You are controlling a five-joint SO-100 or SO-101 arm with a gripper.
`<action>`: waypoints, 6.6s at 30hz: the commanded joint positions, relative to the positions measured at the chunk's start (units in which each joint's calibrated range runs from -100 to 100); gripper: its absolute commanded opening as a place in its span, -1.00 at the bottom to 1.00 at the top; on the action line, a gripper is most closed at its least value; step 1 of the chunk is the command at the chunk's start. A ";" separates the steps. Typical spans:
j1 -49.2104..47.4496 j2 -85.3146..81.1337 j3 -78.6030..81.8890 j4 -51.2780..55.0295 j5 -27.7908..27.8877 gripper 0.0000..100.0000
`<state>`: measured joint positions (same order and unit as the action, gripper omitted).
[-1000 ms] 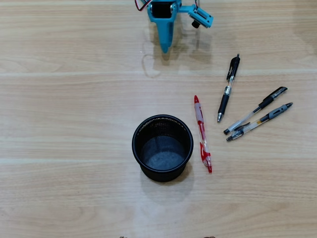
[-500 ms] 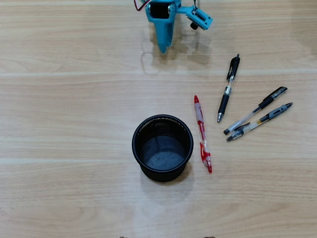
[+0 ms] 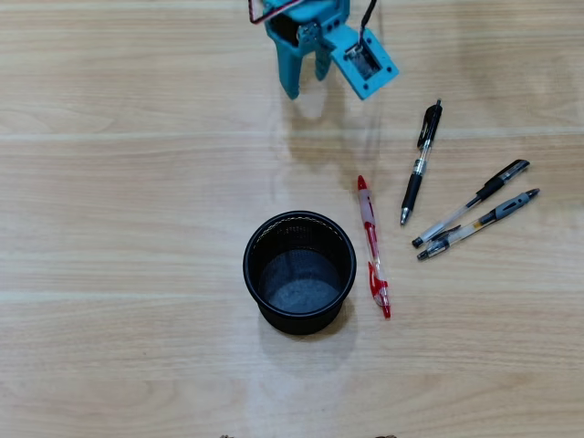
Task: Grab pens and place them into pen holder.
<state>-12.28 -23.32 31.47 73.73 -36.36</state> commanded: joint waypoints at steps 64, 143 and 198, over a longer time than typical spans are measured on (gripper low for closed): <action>-1.26 52.57 -106.76 2.29 -0.81 -0.96; -24.97 57.38 -61.58 13.21 -37.19 -0.49; 8.09 45.46 -56.60 -39.65 -7.34 -0.96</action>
<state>-5.19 22.64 -24.66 34.19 -43.87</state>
